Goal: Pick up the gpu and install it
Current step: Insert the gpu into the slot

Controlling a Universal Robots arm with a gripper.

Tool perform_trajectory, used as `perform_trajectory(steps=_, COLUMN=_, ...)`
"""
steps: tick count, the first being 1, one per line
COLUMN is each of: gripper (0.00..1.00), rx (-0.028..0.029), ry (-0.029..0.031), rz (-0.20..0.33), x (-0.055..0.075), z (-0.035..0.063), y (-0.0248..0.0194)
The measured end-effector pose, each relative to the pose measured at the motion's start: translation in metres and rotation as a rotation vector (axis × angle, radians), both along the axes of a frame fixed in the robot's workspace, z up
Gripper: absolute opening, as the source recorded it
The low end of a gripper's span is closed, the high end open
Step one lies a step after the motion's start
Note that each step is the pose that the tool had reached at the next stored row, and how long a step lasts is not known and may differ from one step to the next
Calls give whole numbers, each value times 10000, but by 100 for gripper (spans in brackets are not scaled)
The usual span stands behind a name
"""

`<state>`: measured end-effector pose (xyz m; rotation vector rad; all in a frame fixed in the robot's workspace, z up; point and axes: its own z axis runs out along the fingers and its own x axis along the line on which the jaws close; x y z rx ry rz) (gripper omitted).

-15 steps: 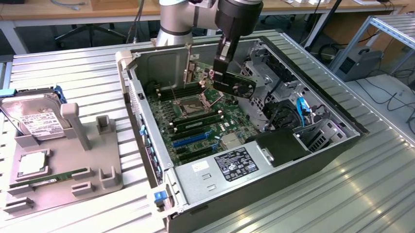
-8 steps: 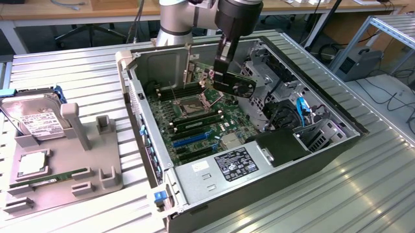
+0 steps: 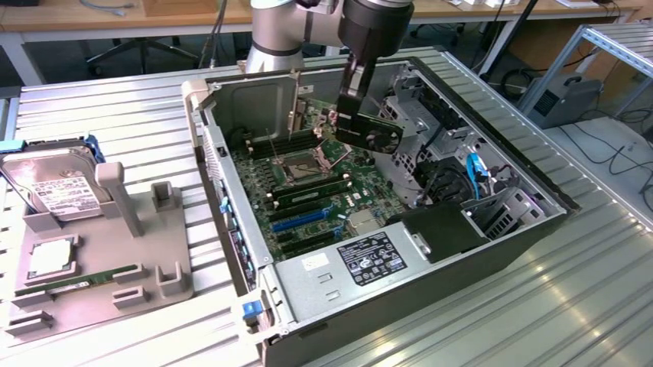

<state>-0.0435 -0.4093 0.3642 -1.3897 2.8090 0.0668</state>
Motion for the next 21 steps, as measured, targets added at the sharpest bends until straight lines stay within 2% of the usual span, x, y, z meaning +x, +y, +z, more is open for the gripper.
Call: perform_trajectory(steps=21, gripper=27, rx=0, ry=0, rz=562, x=0, z=-6, y=0)
